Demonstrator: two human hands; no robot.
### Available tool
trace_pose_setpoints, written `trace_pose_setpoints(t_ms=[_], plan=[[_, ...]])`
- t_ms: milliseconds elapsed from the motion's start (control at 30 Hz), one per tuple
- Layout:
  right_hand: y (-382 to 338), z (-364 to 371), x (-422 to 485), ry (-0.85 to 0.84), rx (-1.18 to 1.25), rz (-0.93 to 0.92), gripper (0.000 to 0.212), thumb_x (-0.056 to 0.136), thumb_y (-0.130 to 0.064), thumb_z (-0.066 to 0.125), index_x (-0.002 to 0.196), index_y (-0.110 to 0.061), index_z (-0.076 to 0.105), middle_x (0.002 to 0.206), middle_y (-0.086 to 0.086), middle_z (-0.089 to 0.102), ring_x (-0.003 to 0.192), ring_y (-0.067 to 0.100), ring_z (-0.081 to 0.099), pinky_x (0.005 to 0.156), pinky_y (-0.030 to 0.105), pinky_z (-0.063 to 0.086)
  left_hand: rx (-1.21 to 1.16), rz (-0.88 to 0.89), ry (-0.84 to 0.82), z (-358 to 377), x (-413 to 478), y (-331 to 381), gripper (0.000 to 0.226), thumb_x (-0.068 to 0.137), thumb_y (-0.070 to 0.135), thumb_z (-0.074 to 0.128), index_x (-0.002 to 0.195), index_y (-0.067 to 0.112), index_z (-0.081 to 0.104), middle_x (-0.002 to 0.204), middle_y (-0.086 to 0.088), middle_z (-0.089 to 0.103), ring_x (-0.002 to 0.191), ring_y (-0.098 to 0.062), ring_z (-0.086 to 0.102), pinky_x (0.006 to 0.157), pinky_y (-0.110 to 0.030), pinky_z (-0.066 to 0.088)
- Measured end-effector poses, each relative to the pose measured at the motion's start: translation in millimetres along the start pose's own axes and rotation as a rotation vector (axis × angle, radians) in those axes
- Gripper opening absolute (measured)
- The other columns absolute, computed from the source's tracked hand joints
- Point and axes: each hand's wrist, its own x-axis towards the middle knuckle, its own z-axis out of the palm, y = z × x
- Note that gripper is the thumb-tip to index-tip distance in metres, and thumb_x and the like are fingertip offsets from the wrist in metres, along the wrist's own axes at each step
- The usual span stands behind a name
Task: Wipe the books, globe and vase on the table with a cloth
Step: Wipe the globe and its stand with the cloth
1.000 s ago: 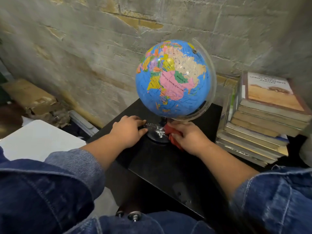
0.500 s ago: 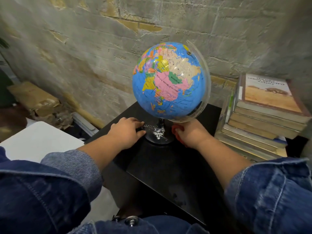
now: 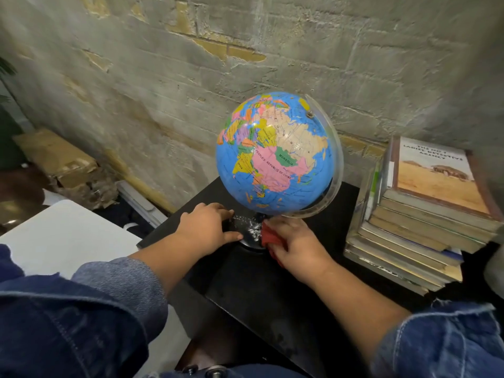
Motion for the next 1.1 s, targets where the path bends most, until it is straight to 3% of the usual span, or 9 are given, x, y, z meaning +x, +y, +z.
trace_pose_setpoints(t_ms=[100,200,333,467,567,633,733,933,1100], plan=[[-3,3,3,-0.06,0.02,0.07,0.04,0.082,-0.013,0.062,0.12,-0.026,0.066,0.117,-0.003,0.059,0.11,0.017,0.054,0.099,0.029,0.045,-0.004,-0.002,-0.01,-1,-1,0,0.073,0.076,0.072,0.055,0.14,0.038,0.041,0.145,0.011,0.039,0.133,-0.021,0.034,0.098,-0.048,0.039],[-9,6,4,0.138,0.397,0.243,0.033,0.085,-0.009,0.061,0.11,-0.029,0.069,0.1,-0.003,0.065,0.084,0.011,0.065,0.079,0.014,0.05,-0.003,-0.002,-0.021,-1,-2,0,0.075,0.076,0.072,0.054,0.141,0.038,0.039,0.145,0.012,0.039,0.133,-0.021,0.033,0.097,-0.047,0.04],[-20,14,-5,0.157,0.297,0.109,0.043,0.087,-0.015,0.066,0.129,-0.02,0.06,0.122,-0.006,0.052,0.116,0.005,0.046,0.094,-0.003,0.02,0.003,0.004,-0.036,-3,-1,-1,0.075,0.077,0.071,0.054,0.142,0.038,0.037,0.146,0.012,0.037,0.133,-0.021,0.032,0.097,-0.046,0.038],[-18,11,7,0.056,-0.076,0.078,0.034,0.084,-0.019,0.062,0.117,-0.02,0.068,0.118,-0.001,0.063,0.115,0.02,0.053,0.102,0.022,0.038,0.023,0.016,-0.043,-6,-1,-1,0.074,0.078,0.071,0.053,0.143,0.038,0.036,0.146,0.012,0.037,0.133,-0.021,0.033,0.097,-0.046,0.037],[-23,9,4,0.188,0.106,0.209,0.023,0.082,-0.012,0.057,0.096,-0.025,0.071,0.086,-0.013,0.062,0.088,0.013,0.062,0.083,0.027,0.051,0.029,0.027,-0.046,-7,-3,-1,0.074,0.079,0.07,0.052,0.144,0.037,0.035,0.147,0.012,0.036,0.132,-0.022,0.032,0.097,-0.045,0.036],[-19,14,1,0.295,0.237,0.203,0.025,0.083,-0.011,0.056,0.097,-0.026,0.071,0.089,-0.012,0.062,0.086,0.011,0.063,0.083,0.031,0.054,0.032,0.03,-0.054,-9,-4,-1,0.074,0.08,0.07,0.051,0.144,0.036,0.034,0.147,0.011,0.036,0.132,-0.022,0.032,0.097,-0.045,0.036],[-8,17,1,0.195,0.106,0.089,0.029,0.085,-0.018,0.061,0.111,-0.025,0.072,0.113,-0.005,0.064,0.111,0.015,0.052,0.101,0.03,0.043,0.041,0.04,-0.05,-10,-3,0,0.074,0.081,0.069,0.051,0.144,0.036,0.034,0.146,0.011,0.037,0.131,-0.022,0.033,0.096,-0.045,0.036],[-8,-1,8,0.122,0.082,0.354,0.028,0.078,-0.032,0.05,0.097,-0.029,0.07,0.094,0.001,0.069,0.088,0.026,0.067,0.079,0.037,0.057,0.034,0.037,-0.05,-11,-3,1,0.073,0.081,0.068,0.052,0.144,0.035,0.035,0.144,0.01,0.038,0.129,-0.022,0.035,0.096,-0.043,0.037],[-12,7,2,0.036,-0.089,0.115,0.032,0.089,-0.028,0.054,0.118,-0.024,0.068,0.118,-0.003,0.061,0.119,0.026,0.044,0.102,0.028,0.038,0.046,0.031,-0.028,-8,-3,1,0.073,0.081,0.068,0.051,0.144,0.035,0.034,0.144,0.01,0.038,0.128,-0.021,0.035,0.095,-0.043,0.038]])
